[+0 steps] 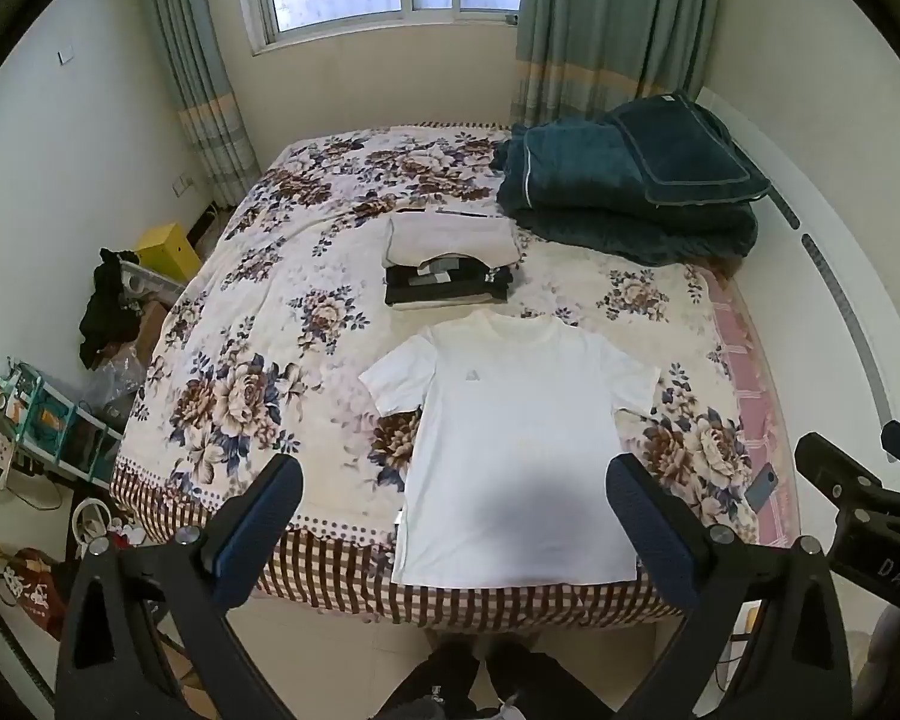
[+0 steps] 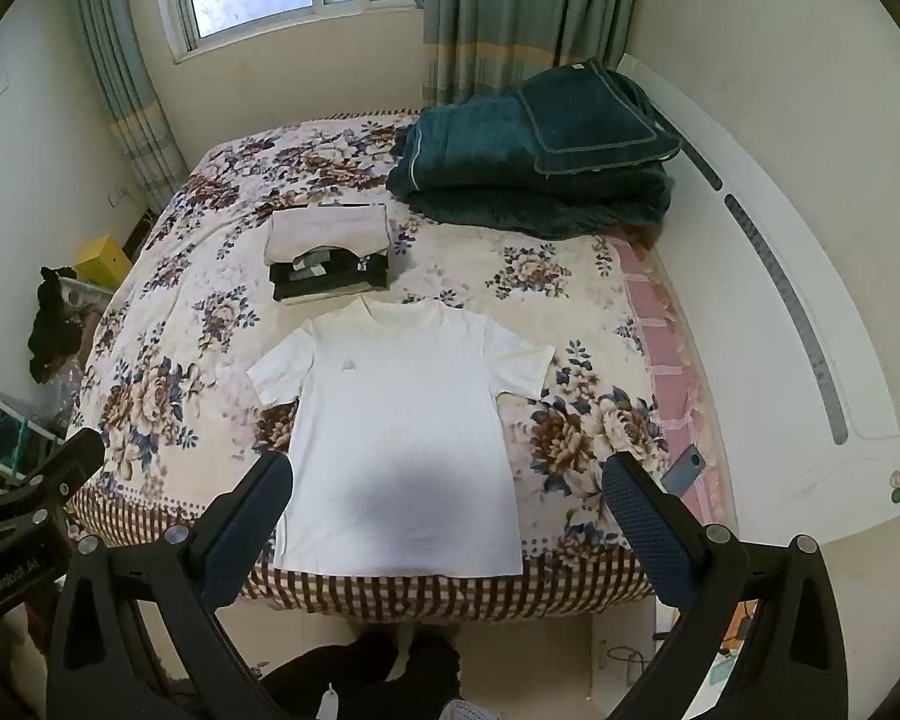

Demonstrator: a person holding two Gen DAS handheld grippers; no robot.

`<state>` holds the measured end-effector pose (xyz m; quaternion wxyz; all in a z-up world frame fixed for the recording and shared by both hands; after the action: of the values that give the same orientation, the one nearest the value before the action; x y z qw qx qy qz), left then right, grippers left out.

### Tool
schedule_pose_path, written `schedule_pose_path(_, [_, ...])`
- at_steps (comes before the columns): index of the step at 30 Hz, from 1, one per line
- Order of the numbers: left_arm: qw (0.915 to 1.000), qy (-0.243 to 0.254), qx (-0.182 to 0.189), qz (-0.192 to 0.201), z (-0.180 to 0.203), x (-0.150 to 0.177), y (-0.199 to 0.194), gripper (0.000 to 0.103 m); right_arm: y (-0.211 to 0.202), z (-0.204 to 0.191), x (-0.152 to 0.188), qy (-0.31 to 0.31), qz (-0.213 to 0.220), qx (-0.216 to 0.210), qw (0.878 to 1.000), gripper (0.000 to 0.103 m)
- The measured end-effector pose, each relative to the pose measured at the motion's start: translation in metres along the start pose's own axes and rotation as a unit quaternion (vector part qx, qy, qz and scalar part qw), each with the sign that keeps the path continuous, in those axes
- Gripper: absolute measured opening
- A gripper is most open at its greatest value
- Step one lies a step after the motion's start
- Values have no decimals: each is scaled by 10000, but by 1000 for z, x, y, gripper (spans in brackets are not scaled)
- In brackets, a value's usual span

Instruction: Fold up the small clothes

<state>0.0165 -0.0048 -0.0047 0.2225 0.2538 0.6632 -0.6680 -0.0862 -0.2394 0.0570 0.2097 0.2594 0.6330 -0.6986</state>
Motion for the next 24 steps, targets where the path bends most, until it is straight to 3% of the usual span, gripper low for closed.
schedule_pose_path(7, [10000, -9, 4, 81, 1, 0, -3, 103, -10, -5, -20, -16, 27, -17, 10000, 103])
schedule_pose_path(24, [9999, -15, 15, 164, 3, -5, -11, 103, -28, -13, -30, -2, 99, -43, 9999, 103])
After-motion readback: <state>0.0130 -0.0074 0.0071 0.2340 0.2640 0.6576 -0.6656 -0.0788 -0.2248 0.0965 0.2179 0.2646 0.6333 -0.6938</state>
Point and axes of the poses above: each gripper's, at about its wrist camera, not at the fingertips, and y roughly the way its jaws point, z to its right, x to its underside, the point moved 2 cm from there along y, roughly the way its jaws point, and after that the axes turned 8 degrees about z, right-handed, at the moved point
